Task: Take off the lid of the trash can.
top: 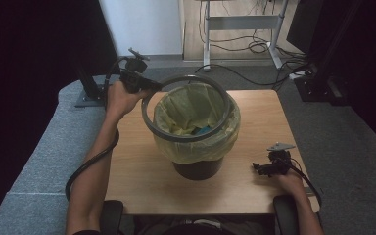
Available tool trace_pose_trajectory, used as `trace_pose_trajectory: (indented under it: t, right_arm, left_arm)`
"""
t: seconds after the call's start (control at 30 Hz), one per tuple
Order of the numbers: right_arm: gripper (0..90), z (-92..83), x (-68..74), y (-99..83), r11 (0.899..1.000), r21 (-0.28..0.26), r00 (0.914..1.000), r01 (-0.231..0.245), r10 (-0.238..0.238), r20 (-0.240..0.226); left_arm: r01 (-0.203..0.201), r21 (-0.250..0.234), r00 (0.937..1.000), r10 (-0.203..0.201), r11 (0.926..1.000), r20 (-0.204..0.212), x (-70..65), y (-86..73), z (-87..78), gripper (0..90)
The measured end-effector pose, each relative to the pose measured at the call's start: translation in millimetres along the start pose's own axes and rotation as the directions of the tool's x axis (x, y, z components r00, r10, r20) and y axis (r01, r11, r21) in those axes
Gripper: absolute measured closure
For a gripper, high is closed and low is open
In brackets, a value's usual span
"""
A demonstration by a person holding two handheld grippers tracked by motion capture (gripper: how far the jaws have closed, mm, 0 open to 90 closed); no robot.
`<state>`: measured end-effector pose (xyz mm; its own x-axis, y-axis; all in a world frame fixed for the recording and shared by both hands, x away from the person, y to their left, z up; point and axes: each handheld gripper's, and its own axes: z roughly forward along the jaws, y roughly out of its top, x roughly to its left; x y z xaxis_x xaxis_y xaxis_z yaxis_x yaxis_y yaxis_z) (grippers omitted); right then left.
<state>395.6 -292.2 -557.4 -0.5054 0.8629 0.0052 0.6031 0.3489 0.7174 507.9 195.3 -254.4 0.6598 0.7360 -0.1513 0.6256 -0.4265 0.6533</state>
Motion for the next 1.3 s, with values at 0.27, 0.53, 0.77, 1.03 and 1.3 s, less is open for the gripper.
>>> trace_pose_trajectory:
  t: [0.27,0.53,0.77,1.03,1.3]
  right_arm:
    - [0.0,-0.1,0.0,0.0,1.000,0.000,1.0000,0.001,-0.001,0.000]
    - [0.0,0.0,0.0,0.0,1.000,0.000,1.0000,0.000,0.000,0.000]
    - [0.0,-0.1,0.0,0.0,1.000,0.001,1.0000,0.001,-0.001,0.000]
    - [0.0,-0.1,0.0,0.0,1.000,0.000,1.0000,0.000,0.000,0.000]
    - [0.0,-0.1,0.0,0.0,1.000,0.000,1.0000,0.001,-0.001,0.000]
  left_arm:
    - [0.035,-0.008,0.9992,-0.035,0.9994,-0.019,11.5,-8.8,-13.3,77.5]
    - [0.063,-0.023,0.9971,-0.064,0.9977,-0.042,24.2,-19.7,-28.7,77.6]
    - [0.093,-0.035,0.9934,-0.096,0.9950,-0.063,36.7,-31.4,-42.7,77.6]
    - [0.124,-0.054,0.9878,-0.128,0.9908,-0.088,52.9,-47.3,-60.3,77.6]
    - [0.161,-0.063,0.9799,-0.168,0.9849,-0.108,68.3,-64.4,-71.8,77.6]
